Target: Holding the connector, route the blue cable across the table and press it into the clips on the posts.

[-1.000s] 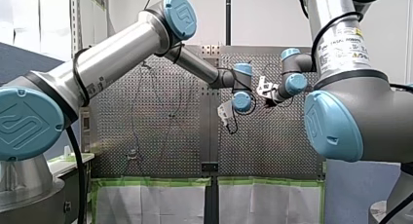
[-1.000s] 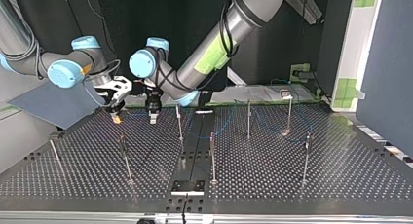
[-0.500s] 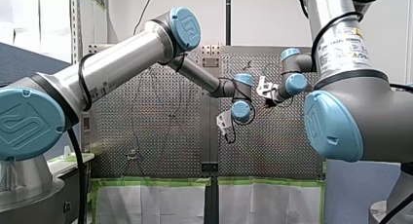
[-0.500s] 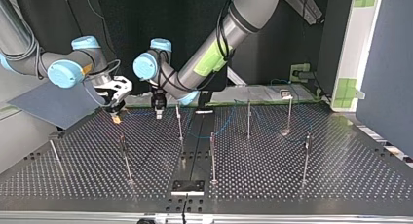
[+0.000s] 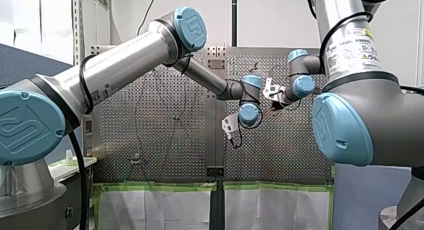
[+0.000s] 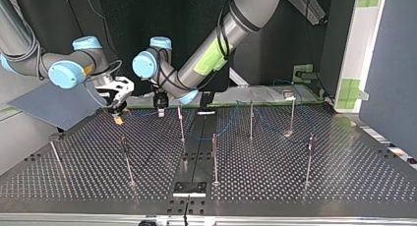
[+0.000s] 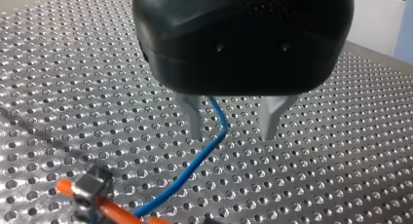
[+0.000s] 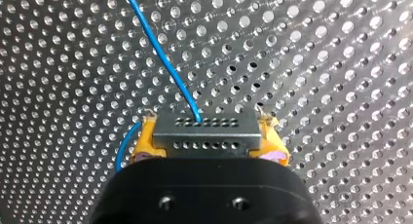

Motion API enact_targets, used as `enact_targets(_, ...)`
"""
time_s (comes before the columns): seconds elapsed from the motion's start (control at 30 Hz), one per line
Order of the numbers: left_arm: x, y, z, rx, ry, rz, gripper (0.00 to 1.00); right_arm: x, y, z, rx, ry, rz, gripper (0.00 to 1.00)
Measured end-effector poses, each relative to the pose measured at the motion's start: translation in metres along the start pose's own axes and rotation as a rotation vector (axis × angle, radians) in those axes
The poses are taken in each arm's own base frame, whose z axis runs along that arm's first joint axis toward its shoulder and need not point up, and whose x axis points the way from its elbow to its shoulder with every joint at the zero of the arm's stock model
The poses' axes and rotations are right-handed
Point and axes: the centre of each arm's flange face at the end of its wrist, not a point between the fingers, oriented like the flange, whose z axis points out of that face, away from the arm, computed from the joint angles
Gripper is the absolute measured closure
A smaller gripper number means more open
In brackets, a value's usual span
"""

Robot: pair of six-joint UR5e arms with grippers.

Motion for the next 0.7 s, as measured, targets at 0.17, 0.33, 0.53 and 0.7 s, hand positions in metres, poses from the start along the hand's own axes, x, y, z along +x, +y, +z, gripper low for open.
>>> enact_targets(0.17, -0.001, -0.002, 0.001, 0.015, 0.005, -0.007, 1.00, 0.000, -0.004, 0.000, 0.010, -0.002, -0.005, 1.00)
enact_targets(0.33, -0.007, -0.006, 0.002, 0.015, 0.006, -0.008, 1.00, 0.003, -0.007, -0.001, 0.016, 0.002, -0.010, 1.00)
enact_targets(0.53, -0.027, -0.014, 0.000, -0.019, -0.009, -0.005, 1.00, 0.023, -0.015, -0.008, 0.026, 0.035, -0.012, 1.00)
enact_targets(0.7, -0.051, -0.018, -0.008, -0.051, -0.022, -0.012, 1.00, 0.048, -0.022, -0.017, 0.046, 0.074, -0.001, 1.00)
